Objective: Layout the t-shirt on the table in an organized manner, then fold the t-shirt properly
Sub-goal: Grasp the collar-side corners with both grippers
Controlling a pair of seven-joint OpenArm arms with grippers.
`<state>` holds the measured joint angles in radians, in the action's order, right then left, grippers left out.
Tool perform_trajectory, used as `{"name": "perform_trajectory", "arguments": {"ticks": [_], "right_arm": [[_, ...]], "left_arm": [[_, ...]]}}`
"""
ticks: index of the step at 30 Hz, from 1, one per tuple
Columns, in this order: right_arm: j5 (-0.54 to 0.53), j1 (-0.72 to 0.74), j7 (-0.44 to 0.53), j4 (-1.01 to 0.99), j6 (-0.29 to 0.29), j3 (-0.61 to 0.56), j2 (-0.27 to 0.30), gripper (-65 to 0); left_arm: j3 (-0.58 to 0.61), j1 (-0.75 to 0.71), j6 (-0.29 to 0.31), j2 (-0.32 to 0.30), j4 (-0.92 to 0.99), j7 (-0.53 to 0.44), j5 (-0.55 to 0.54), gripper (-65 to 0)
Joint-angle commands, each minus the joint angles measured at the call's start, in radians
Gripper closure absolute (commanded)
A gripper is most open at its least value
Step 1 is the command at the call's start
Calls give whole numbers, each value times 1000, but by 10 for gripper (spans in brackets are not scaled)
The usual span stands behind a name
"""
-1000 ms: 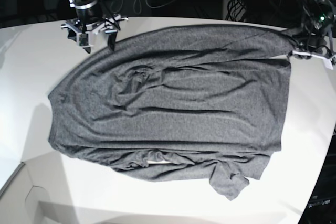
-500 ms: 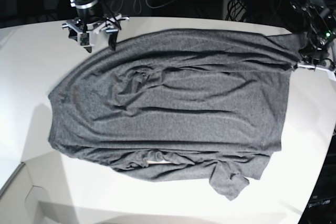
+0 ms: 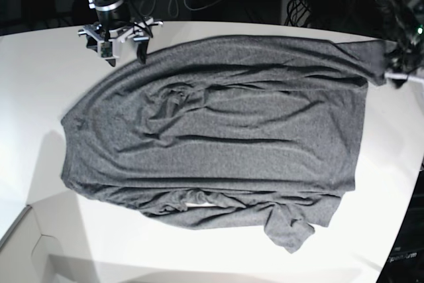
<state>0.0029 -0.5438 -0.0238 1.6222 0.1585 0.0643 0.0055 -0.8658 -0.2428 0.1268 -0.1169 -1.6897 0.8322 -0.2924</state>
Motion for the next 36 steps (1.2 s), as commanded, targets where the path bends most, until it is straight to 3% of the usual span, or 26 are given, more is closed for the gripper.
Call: {"name": "perform_trajectory", "arguments": {"ticks": [1,6,17,19,27,36], "right_arm": [[-4,-3,32,19,-3,1,3,-429],[-4,-3,32,19,-3,1,3,-429],[-4,-2,34,19,-3,-1,3,-429],[-4,-2,34,19,-3,-1,4,-429],[-4,-2,35,20,-3,1,8,-429],[-4,-20,28,76,-1,-11,8,-434]], "left_arm": [[-3,-20,0,9,-19,-3,-6,-321],[1,-79,0,29,29,-14,-8,-321],[81,-45,1,21,121,-14,-8,-319],[95,-46,1,23,121,-14,-8,-279],[98,-49,1,21,118,-14,-8,0],[93,-71,1,26,50,-6,-6,0]]}}
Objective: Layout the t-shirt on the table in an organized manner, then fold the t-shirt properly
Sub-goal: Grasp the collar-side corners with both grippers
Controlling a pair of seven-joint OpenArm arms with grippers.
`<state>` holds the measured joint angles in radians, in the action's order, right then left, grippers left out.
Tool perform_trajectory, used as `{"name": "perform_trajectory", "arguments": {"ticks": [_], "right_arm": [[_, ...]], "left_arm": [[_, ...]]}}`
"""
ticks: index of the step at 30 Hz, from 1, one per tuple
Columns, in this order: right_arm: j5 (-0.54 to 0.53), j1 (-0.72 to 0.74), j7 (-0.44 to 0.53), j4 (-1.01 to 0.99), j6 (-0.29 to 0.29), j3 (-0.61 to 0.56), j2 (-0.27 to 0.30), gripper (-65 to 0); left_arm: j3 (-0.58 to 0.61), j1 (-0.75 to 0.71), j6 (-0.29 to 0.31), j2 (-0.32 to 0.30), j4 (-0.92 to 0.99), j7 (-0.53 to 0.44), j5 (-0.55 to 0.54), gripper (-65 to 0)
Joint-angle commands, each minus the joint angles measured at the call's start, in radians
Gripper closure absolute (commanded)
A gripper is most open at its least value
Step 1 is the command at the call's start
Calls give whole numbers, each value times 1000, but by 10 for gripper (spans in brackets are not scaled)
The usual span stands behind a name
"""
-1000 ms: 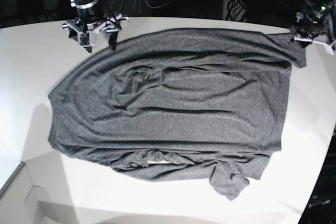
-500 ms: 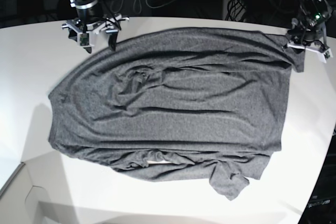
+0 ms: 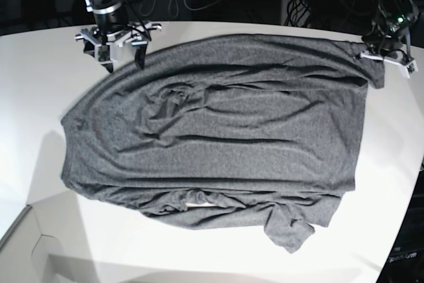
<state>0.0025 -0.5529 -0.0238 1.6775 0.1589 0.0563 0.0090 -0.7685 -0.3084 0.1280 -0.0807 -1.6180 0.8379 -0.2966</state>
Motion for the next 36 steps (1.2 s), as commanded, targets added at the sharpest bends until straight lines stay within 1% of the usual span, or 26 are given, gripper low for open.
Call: {"name": "perform_trajectory", "arguments": {"ticks": [1,5,13,15,20,24,25,26,28,29,31,33,36], "right_arm": [[-3,-14,28,25,-2,-19,4,-434],[-3,-12,26,6,-2,-57,6,-434],[-3,9,25,-30,-5,-46,6,-434],[-2,15,-8,-32,-5,-46,6,-434],[-2,47,-129,-35,-5,-54,6,-428],[-2,49,-144,-35,-5,-54,6,-423],[-2,47,-144,-35,-5,-52,6,-403],[-2,47,-144,-35,-5,-52,6,-370],[-2,44,-146,-35,-5,-54,16,-280],[-2,43,-146,-35,-5,-56,21,-227],[-2,43,-146,-33,-5,-49,19,-100],[-2,41,-146,-29,-5,-48,19,0],[-2,23,-143,-9,-5,-48,27,0]], "left_arm": [[-4,-11,0,-11,-34,-16,-2,0],[-4,-18,0,-9,-72,-10,-2,0],[-4,-18,0,-9,-75,-9,-2,0],[-4,-18,0,-9,-75,-9,-2,0],[-4,-27,0,-9,-75,-9,-2,0],[-4,-30,0,-8,-75,-10,-3,0],[-6,-30,0,-8,-75,-9,-3,0],[-6,-30,0,-8,-75,-9,-3,0],[-6,-30,0,-8,-77,-9,-3,0],[-6,-30,0,-8,-77,-9,-3,0],[-6,-30,0,-8,-84,-9,-3,0],[-6,-35,0,-8,-113,-9,-3,0],[-6,-56,0,-6,-178,-9,-3,0]]}}
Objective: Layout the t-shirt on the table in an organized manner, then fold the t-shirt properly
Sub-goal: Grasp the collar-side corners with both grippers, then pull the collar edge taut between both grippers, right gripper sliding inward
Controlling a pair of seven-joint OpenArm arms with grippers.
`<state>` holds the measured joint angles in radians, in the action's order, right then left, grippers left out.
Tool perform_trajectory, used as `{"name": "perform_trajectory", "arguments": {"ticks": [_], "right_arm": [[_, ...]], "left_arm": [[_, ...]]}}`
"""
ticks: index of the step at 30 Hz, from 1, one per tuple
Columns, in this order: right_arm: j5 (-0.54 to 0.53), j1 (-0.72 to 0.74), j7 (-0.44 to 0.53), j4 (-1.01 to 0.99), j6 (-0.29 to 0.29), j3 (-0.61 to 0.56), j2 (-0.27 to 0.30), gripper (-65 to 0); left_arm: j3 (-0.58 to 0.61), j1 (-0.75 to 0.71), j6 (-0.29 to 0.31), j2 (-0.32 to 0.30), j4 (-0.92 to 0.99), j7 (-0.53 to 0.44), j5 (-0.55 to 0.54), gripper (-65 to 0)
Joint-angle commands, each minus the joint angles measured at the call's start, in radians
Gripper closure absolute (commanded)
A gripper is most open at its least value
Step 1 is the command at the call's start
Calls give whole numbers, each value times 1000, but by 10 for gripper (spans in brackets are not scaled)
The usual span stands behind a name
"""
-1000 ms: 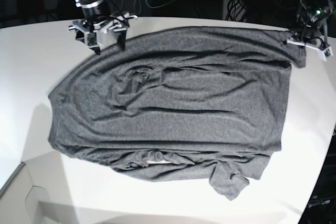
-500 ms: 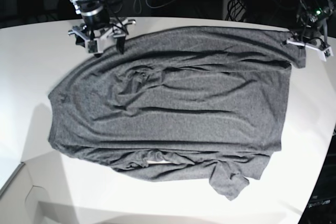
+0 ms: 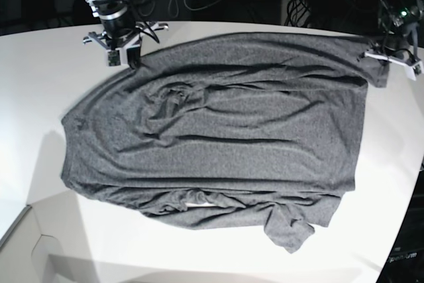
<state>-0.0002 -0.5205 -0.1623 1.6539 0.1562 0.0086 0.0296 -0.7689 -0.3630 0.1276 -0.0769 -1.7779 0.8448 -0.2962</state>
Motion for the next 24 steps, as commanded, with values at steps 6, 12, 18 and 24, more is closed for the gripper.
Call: {"name": "perform_trajectory", "arguments": {"ticks": [6,12,18,24], "right_arm": [[-2,-31,-3,133,-2,3,14,0],[-5,-28,-3,228,0,63,8,0],[-5,-22,-1,251,0,84,13,0],[-5,13,-1,253,0,86,13,0]], "left_arm": [[-5,-17,1,9,-109,-14,-4,0],[-7,-20,1,9,-124,-14,-4,0],[-7,-20,1,9,-124,-14,-4,0],[-7,2,1,9,-124,-14,-4,0]]}}
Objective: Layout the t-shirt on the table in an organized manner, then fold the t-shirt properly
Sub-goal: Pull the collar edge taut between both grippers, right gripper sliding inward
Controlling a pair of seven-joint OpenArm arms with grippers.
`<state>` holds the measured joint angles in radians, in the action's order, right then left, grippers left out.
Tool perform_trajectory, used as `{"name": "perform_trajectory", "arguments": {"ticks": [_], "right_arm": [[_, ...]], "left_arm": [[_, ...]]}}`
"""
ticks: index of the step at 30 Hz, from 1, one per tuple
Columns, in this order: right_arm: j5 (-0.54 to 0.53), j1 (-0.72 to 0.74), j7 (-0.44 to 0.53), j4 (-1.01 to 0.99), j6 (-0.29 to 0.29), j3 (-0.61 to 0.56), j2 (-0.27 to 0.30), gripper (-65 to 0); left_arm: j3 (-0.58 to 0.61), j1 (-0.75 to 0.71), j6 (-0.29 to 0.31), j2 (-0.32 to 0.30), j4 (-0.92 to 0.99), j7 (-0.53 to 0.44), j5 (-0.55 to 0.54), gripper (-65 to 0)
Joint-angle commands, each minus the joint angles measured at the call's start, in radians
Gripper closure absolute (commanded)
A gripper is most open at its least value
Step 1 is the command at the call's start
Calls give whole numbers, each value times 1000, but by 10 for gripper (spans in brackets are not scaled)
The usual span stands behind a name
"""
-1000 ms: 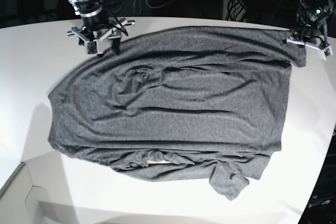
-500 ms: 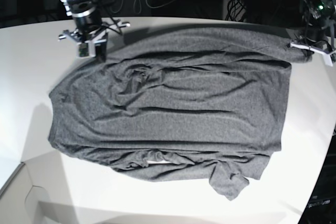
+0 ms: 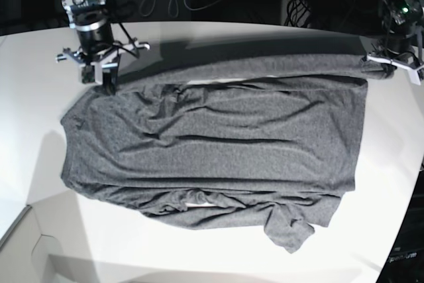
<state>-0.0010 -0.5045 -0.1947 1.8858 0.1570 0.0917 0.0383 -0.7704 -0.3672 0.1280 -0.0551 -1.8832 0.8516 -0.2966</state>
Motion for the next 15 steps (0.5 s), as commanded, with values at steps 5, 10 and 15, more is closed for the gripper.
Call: {"name": "perform_trajectory", "arguments": {"ticks": [5,10,15], "right_arm": [[-4,51,27,21,-1,3,4,0],[-4,125,25,18,-1,3,4,0],[-4,185,24,10,-1,1,4,0]], "left_arm": [[-1,20,0,-13,-19,-21,-3,0],[1,73,0,-9,-8,-21,-3,0],[2,107,0,14,-6,-21,-3,0]]}}
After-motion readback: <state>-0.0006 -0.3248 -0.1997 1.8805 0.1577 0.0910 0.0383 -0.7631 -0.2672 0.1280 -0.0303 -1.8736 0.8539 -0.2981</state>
